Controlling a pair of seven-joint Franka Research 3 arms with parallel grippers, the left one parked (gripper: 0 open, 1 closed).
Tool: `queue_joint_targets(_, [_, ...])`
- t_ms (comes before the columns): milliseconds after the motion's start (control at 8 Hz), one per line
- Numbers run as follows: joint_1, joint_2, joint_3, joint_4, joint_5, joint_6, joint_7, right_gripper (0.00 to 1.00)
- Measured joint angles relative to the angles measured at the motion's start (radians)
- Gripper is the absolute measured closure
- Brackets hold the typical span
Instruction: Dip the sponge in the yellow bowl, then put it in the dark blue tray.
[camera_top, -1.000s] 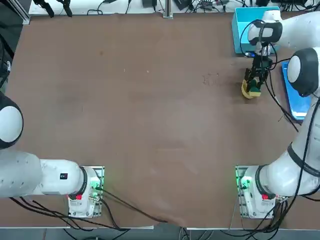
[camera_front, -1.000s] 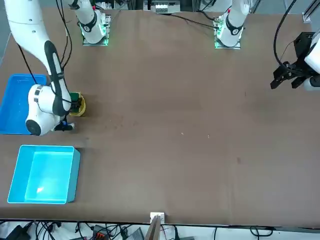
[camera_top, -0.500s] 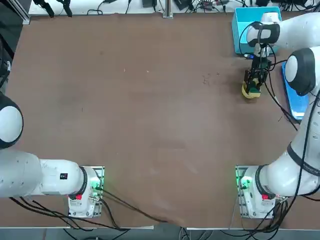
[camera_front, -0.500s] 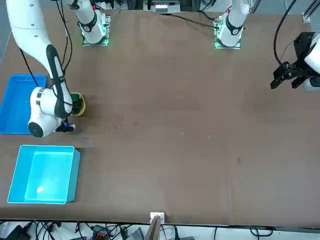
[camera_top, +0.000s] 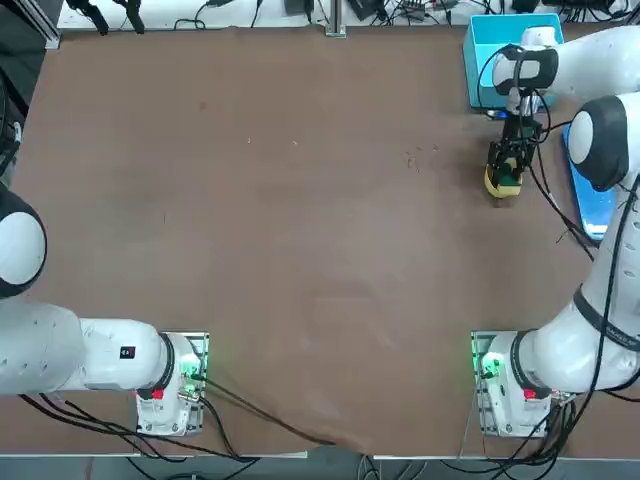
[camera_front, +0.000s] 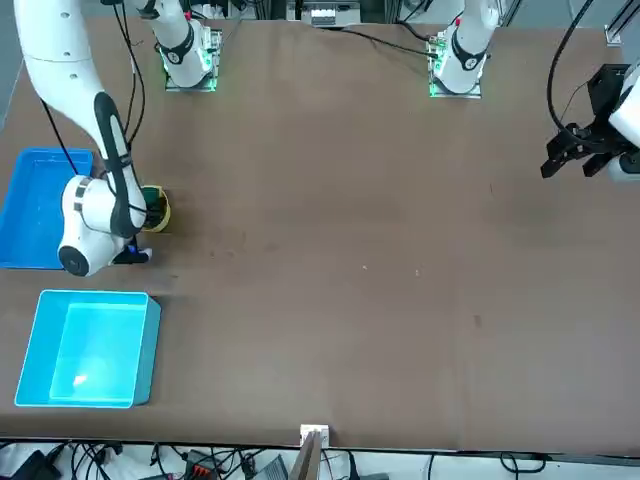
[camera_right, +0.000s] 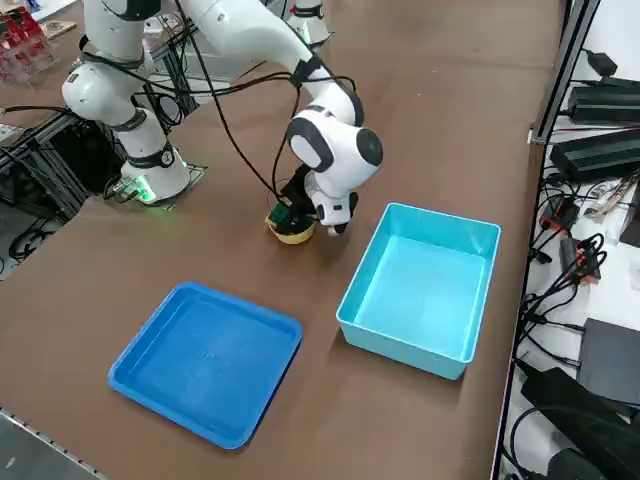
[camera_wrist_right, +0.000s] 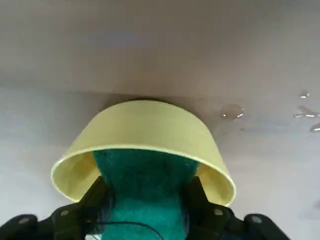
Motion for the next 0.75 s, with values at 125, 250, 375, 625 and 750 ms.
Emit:
queue_joint_targets(125, [0.000, 0.000, 0.000, 0.008, 0.000, -0.007, -0.003, 0.28])
queue_joint_targets(250, [0.000, 0.001, 0.000, 0.026, 0.000, -0.032, -0.005, 0.28])
queue_joint_targets(375, [0.000, 0.001, 0.000, 0.057, 0.000, -0.081, -0.005, 0.28])
queue_joint_targets(625, [0.000, 0.001, 0.000, 0.115, 0.000, -0.162, -0.005, 0.27])
queue_joint_targets(750, [0.000, 0.001, 0.000, 0.125, 0.000, -0.185, -0.005, 0.27])
